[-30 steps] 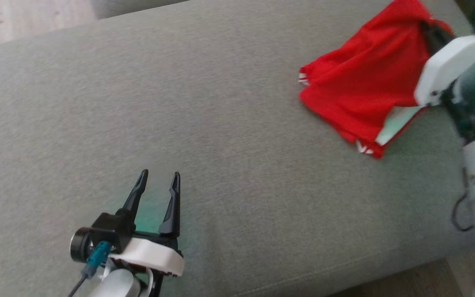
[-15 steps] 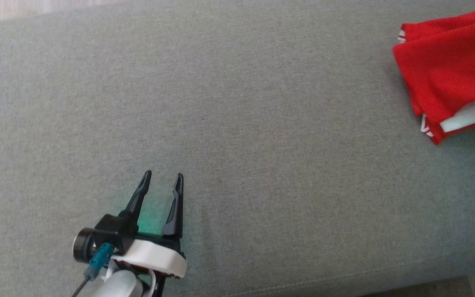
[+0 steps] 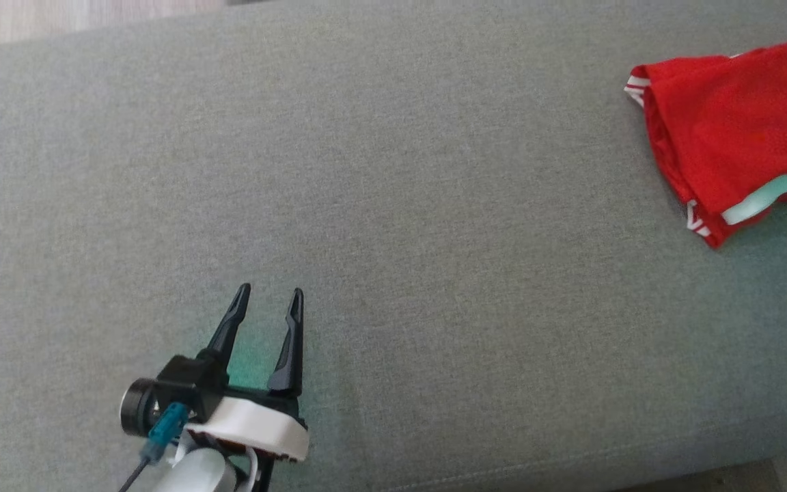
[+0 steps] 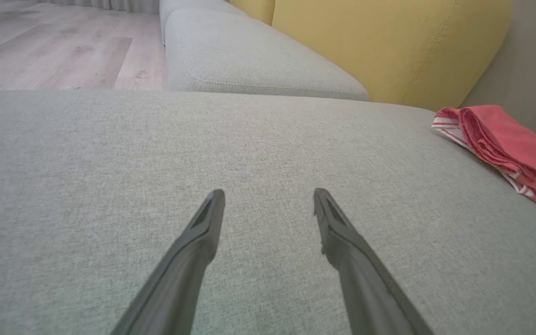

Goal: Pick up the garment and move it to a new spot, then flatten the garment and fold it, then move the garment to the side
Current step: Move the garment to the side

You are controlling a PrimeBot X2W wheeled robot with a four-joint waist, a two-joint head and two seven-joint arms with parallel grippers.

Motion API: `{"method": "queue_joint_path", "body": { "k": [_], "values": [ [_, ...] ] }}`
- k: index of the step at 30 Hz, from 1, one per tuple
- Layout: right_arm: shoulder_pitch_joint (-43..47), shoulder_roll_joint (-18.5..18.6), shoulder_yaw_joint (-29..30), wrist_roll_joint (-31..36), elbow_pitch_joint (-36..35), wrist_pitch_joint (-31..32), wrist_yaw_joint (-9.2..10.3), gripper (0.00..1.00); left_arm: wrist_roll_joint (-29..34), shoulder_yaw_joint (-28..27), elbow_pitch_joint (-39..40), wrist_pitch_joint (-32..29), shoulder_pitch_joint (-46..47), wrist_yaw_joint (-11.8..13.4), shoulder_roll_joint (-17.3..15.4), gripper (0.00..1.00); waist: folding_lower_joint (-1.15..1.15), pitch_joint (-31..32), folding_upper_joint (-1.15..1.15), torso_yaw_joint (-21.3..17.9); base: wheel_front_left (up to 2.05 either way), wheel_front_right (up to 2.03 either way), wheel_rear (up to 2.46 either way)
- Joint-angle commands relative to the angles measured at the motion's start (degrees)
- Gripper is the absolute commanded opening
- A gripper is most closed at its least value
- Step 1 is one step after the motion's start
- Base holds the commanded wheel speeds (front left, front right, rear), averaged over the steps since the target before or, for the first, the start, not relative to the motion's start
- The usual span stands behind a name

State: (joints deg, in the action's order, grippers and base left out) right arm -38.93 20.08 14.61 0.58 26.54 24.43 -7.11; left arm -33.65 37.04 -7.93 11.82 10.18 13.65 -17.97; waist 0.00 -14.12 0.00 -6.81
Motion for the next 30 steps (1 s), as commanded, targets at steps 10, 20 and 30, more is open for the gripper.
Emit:
{"method": "queue_joint_path", "body": {
  "k": [10,20,30],
  "values": [
    [3.0,-3.3,-5.0,-1.1,-6.7,-6.8,-0.37,1.0,-2.1,-3.8,1.4,1.2,-0.8,1.1,-1.1,1.0,0.0,6.9,0.0,1.7,0.0,0.0,0.0],
    [16.3,-10.2,-10.1,-3.3,-11.8,-16.4,-0.37,1.0,-4.8,-7.9,1.6,2.3,-6.4,3.0,-1.9,1.0,0.0,14.9,0.0,6.4,0.0,0.0,0.0],
    [32.3,-17.0,-12.3,-2.9,-18.7,-24.0,-0.37,1.0,-5.4,-10.1,1.6,2.8,-10.8,4.5,-2.0,1.0,0.0,17.5,0.0,10.3,0.0,0.0,0.0]
  ]
}}
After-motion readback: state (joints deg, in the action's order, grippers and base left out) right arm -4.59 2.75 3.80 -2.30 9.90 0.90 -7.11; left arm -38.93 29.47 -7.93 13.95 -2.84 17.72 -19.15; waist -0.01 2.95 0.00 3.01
